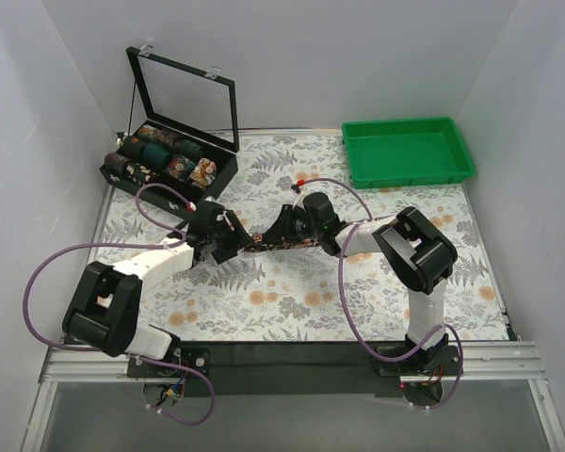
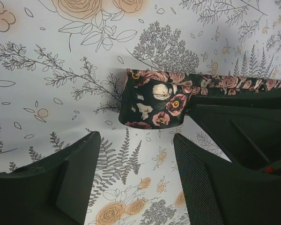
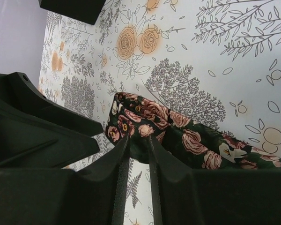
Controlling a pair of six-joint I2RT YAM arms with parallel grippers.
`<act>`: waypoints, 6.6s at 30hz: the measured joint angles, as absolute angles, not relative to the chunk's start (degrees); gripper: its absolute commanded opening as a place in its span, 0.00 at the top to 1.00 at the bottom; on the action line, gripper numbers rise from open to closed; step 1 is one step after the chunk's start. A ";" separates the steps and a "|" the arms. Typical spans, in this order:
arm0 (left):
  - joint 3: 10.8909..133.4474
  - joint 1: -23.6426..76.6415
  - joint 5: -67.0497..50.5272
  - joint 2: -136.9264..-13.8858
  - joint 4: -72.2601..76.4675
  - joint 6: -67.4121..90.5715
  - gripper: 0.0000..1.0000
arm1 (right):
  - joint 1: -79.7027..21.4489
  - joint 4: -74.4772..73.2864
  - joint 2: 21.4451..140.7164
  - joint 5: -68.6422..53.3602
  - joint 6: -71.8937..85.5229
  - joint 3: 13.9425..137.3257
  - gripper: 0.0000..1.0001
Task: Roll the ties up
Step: Roll the tie
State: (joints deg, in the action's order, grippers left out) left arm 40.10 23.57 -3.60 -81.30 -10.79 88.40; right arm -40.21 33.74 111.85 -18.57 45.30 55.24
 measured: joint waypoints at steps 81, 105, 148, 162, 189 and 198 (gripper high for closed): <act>51.53 30.17 32.58 -84.51 -31.29 75.79 1.00 | -33.93 -3.64 71.33 10.22 11.42 40.12 0.05; 71.11 43.11 66.15 -115.85 -57.67 85.73 0.95 | -29.69 -6.04 63.20 9.87 8.78 32.93 0.06; 75.85 51.62 60.31 -119.94 -45.60 61.73 0.50 | -28.88 -5.89 62.19 7.25 8.88 31.97 0.07; 79.77 53.82 55.40 -120.25 -44.45 58.70 0.46 | -28.88 -5.89 62.17 6.42 9.04 31.97 0.07; 77.69 53.19 38.15 -114.74 -35.94 55.55 0.43 | -28.88 -6.83 56.34 2.57 8.34 32.49 0.08; 77.65 52.16 34.81 -110.72 -36.86 57.49 0.32 | -28.88 -8.19 55.46 -2.44 3.73 38.04 0.04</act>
